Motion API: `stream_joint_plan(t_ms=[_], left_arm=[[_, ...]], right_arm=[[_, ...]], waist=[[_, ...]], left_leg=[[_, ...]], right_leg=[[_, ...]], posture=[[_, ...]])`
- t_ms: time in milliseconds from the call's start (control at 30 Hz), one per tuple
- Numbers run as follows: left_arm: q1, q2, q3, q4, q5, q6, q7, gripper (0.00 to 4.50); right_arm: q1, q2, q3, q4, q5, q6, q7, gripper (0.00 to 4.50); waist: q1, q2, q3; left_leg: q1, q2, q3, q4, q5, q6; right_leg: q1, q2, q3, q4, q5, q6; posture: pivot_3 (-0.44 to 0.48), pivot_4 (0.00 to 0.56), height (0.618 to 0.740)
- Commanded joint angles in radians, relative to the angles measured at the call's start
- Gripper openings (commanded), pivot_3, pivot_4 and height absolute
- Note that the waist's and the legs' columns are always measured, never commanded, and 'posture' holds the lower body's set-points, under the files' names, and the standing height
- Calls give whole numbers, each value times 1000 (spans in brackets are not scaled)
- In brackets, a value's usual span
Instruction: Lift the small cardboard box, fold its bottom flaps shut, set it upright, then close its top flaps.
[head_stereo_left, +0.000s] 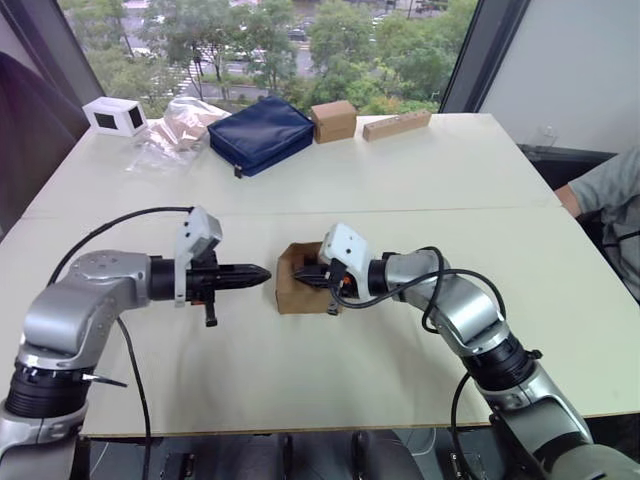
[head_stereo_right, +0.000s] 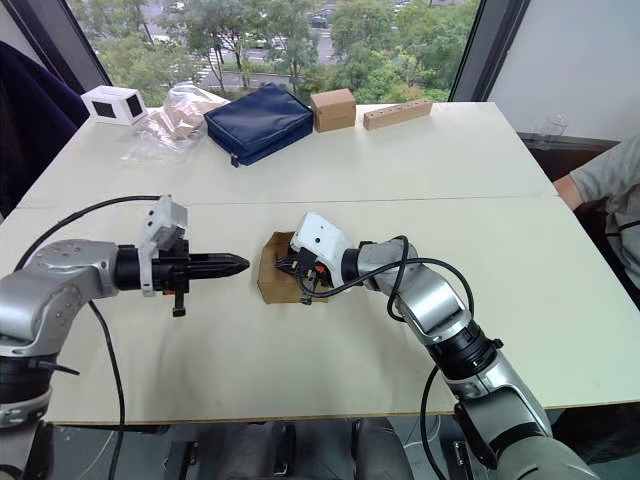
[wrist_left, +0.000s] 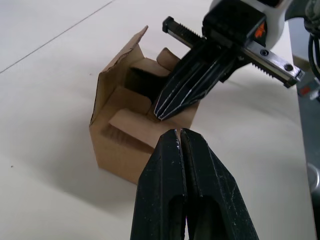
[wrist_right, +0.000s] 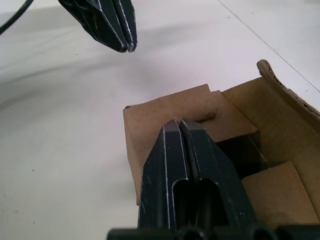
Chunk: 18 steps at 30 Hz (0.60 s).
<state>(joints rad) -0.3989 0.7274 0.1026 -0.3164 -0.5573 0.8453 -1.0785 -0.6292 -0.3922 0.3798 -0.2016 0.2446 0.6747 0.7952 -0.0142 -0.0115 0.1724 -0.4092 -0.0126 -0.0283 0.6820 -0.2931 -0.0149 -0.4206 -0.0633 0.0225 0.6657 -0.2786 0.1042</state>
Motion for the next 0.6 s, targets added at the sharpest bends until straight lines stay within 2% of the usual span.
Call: stream_joint_plan(t_ms=[33,367,600], left_arm=[[18,-6,-23,-5,1,-27,31,63],[6,-18,-86,93,20,-107,24,63],[-1,-23,-125,134,39,-155,13,63]], right_arm=[[-5,11,-6,-17,-1,-17,4,0],[-10,19,-11,-47,-7,-9,-8,0],[-38,-2,-99,-144,58,29,-2,0]], waist=[[-1,0,0],[-1,0,0],[1,0,0]], left_leg=[[0,0,0,0,0,0],[0,0,0,0,0,0],[0,0,0,0,0,0]], right_leg=[[0,0,0,0,0,0],[0,0,0,0,0,0],[0,0,0,0,0,0]], posture=[[0,150,740],[0,150,740],[0,150,740]])
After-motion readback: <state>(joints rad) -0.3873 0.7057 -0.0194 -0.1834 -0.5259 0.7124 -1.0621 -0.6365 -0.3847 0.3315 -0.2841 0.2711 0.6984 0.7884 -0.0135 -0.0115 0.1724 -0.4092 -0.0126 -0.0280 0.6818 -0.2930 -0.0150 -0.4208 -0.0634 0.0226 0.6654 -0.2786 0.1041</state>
